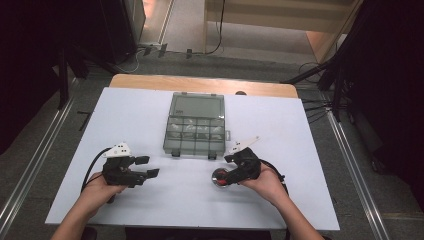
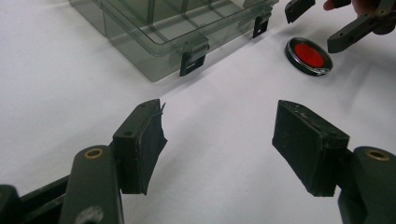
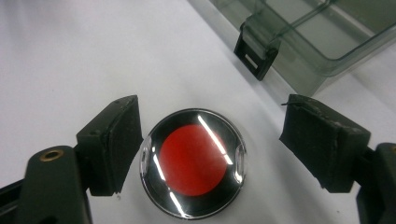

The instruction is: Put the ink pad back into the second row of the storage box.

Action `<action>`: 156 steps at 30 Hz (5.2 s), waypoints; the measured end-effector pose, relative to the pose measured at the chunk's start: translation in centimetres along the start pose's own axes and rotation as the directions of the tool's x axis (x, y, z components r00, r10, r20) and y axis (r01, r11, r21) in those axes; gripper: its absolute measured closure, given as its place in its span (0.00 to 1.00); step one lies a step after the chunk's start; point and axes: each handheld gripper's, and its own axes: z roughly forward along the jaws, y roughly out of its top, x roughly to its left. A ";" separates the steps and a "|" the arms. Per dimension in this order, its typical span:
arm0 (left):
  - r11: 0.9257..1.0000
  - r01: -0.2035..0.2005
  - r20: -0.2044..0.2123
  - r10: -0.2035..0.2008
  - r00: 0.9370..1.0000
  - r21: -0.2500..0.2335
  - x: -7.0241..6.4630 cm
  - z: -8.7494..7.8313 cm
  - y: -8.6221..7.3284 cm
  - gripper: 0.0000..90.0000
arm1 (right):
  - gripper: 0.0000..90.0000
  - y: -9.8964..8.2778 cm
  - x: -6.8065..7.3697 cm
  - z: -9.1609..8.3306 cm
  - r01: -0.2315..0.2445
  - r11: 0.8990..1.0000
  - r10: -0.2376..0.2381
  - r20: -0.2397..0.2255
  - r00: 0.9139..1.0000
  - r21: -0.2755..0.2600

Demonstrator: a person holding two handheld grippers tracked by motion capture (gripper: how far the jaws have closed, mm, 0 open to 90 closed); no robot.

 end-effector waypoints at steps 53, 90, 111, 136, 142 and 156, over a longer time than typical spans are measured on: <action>0.999 -0.007 -0.017 0.008 1.000 0.031 0.5 0.2 0.0 0.37 | 0.34 -0.5 1.9 1.6 0.189 0.978 -0.196 0.084 0.977 0.091; 0.999 -0.028 -0.002 0.028 1.000 0.029 0.4 1.2 0.8 0.37 | 0.34 -0.1 -0.1 -1.3 -0.037 0.998 0.037 -0.002 0.999 -0.053; 0.999 -0.031 0.003 0.031 1.000 0.029 0.2 1.6 0.9 0.37 | 0.34 1.9 -0.2 -2.1 -0.063 0.994 0.063 0.005 0.998 -0.093; 0.999 -0.025 0.002 0.025 1.000 0.027 0.3 1.5 0.9 0.37 | 0.34 4.8 -0.7 -1.9 -0.079 0.991 0.081 0.008 0.997 -0.111; 0.999 -0.029 0.002 0.029 1.000 0.027 0.3 1.5 0.9 0.37 | 0.34 5.9 -0.7 -1.8 -0.073 0.991 0.075 0.012 0.997 -0.113; 0.999 -0.024 0.002 0.024 1.000 0.025 0.3 1.5 0.9 0.37 | 0.34 7.8 -1.2 -1.1 -0.074 0.991 0.077 0.015 0.997 -0.110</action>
